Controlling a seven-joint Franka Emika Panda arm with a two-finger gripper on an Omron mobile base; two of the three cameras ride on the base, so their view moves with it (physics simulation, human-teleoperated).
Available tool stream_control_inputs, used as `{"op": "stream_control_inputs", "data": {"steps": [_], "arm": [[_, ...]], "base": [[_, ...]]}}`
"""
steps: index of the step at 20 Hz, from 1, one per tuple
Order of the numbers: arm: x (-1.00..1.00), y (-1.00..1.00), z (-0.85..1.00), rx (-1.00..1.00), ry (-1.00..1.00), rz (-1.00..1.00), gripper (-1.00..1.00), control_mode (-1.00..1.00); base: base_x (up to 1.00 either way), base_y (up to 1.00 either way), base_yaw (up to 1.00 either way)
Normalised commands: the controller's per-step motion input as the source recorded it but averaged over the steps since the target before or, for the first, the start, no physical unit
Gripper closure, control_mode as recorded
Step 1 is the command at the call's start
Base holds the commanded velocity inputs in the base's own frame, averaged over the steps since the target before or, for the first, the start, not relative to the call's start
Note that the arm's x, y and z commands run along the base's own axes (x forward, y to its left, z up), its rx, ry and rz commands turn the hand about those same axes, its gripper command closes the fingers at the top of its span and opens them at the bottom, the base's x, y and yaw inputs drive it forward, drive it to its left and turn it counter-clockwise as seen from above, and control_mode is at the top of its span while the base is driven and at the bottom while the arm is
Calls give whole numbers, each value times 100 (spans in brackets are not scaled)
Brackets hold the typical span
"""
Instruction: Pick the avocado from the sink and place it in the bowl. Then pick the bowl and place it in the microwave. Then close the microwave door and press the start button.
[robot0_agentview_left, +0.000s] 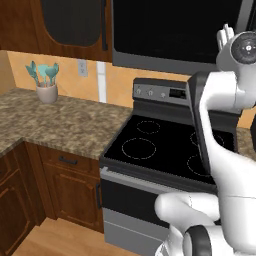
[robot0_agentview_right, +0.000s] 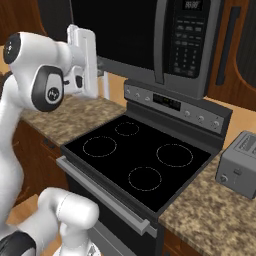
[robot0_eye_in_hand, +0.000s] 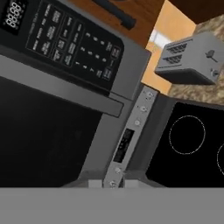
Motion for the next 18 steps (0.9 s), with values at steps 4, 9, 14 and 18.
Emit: {"op": "stream_control_inputs", "data": {"steps": [4, 9, 14, 18], "arm": [[-98, 0, 0, -35, 23, 13, 100, -100], [-86, 2, 0, -41, 8, 15, 100, -100], [-51, 0, 6, -34, -2, 10, 100, -100], [-1, -6, -1, -27, 0, 12, 100, -100]], "base": [[0, 0, 0], [0, 0, 0], [0, 0, 0], [0, 0, 0]]}}
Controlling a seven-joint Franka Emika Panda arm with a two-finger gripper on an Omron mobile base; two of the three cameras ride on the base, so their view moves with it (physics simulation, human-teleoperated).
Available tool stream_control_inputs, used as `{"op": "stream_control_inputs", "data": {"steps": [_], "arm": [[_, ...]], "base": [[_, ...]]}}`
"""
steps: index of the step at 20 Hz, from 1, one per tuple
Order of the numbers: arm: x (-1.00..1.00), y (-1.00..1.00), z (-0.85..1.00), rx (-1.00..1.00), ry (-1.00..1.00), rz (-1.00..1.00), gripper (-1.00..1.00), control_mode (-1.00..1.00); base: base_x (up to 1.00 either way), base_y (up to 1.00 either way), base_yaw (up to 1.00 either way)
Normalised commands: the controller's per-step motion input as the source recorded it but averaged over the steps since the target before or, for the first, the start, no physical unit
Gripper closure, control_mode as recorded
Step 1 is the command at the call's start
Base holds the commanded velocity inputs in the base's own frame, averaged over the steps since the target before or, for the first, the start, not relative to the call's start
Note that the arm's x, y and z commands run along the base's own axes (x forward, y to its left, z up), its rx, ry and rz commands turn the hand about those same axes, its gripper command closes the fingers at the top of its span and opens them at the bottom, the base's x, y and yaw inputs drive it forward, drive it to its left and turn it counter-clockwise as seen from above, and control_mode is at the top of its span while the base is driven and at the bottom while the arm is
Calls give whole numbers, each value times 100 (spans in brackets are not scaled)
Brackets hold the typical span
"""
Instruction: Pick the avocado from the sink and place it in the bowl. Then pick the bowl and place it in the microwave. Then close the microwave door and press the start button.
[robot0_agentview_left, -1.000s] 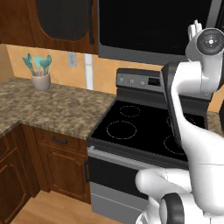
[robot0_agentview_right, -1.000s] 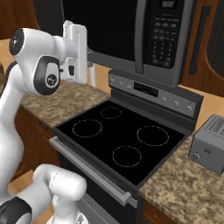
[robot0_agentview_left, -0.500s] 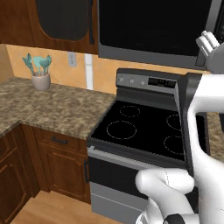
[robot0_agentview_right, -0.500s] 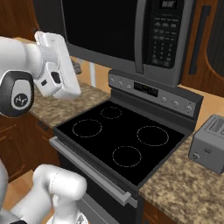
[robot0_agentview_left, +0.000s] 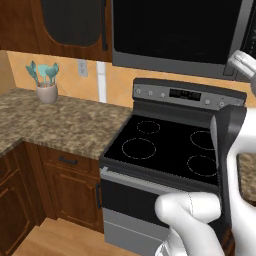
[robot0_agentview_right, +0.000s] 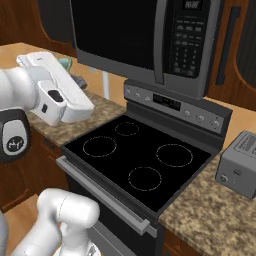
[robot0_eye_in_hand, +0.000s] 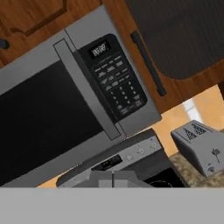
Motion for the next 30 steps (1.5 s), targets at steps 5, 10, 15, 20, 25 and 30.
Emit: {"op": "stream_control_inputs", "data": {"steps": [5, 10, 15, 20, 25, 30], "arm": [[0, 0, -1, -35, -1, 17, 100, -100], [8, -12, -18, -29, 3, 15, 100, -100], [9, -31, -8, -17, 10, -1, 100, -100], [18, -31, -3, -8, 2, -7, 100, -100], [38, -41, -16, -1, 0, 0, 100, -100], [52, -43, -3, 1, -1, 0, 100, -100]], "base": [[0, 0, 0], [0, 0, 0], [0, 0, 0], [0, 0, 0], [0, 0, 0], [0, 0, 0]]}}
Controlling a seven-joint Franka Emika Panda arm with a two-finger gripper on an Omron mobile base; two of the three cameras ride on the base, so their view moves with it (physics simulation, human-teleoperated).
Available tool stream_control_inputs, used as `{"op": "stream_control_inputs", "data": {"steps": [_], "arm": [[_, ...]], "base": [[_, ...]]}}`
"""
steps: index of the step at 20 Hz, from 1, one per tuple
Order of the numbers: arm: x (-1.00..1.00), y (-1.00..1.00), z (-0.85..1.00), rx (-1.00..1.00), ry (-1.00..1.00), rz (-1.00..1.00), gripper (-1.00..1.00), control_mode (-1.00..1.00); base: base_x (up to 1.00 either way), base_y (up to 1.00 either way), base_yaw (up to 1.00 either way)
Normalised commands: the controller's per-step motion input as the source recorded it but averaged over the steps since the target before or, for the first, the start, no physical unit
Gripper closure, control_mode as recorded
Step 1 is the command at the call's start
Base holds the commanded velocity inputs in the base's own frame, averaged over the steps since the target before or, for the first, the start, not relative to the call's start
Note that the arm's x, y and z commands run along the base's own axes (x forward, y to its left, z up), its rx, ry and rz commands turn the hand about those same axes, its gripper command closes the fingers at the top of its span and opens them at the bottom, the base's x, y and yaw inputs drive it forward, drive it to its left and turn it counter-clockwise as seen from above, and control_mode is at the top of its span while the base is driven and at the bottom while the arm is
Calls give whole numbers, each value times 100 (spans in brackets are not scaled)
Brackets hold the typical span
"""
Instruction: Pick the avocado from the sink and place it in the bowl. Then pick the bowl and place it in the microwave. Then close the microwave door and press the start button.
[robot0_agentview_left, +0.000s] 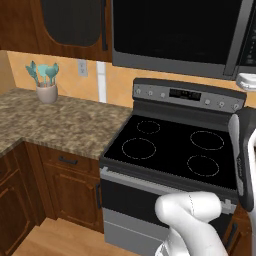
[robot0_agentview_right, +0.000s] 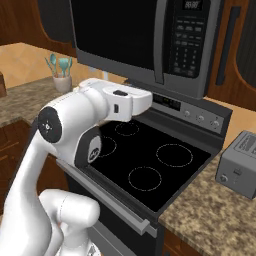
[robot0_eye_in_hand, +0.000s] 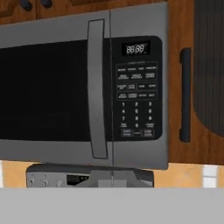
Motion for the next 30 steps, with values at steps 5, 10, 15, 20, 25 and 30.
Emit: {"op": "stream_control_inputs", "data": {"steps": [5, 10, 15, 20, 25, 30], "arm": [[60, -33, 0, 2, 0, 0, 100, -100], [53, -31, 0, 2, 0, 0, 100, -100], [28, -34, 0, 1, 0, 0, 100, -100], [18, -29, 0, 0, 0, 0, 100, -100], [28, -15, 0, 0, 0, 0, 100, -100], [28, -8, -2, 0, 0, 0, 100, -100]], "base": [[0, 0, 0], [0, 0, 0], [0, 0, 0], [0, 0, 0], [0, 0, 0], [0, 0, 0]]}}
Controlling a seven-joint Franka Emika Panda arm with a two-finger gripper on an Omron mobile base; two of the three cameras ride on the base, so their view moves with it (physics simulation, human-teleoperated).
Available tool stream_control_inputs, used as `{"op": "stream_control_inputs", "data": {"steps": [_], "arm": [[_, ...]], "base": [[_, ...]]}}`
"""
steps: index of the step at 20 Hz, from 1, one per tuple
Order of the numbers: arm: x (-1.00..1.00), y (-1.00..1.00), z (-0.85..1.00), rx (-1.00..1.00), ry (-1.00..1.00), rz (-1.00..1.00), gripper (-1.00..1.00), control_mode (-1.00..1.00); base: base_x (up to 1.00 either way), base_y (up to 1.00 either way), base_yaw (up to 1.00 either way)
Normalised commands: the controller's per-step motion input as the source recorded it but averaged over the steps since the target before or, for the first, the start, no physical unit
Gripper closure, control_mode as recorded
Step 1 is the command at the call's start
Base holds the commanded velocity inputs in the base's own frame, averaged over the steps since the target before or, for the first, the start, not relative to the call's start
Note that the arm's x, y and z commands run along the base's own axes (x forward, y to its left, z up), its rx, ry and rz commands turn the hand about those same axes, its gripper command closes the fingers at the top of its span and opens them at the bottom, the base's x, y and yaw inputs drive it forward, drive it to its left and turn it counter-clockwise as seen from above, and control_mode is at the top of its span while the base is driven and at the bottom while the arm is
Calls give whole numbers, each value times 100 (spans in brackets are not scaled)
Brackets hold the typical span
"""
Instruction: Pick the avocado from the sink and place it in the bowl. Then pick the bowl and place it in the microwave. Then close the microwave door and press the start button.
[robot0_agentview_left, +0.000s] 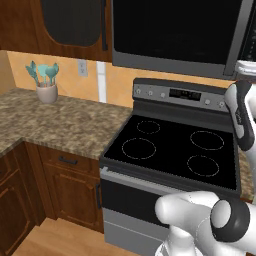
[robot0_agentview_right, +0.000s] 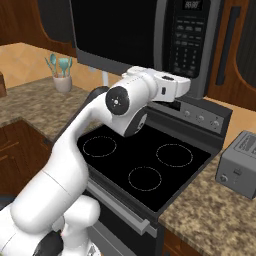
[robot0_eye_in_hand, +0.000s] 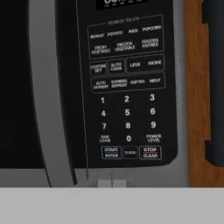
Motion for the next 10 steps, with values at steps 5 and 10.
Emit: {"op": "stream_control_inputs", "data": {"steps": [5, 10], "arm": [[36, -2, -14, 0, 0, 0, 100, -100], [27, -25, -3, 0, 0, 0, 100, -100]], "base": [[0, 0, 0], [0, 0, 0]]}}
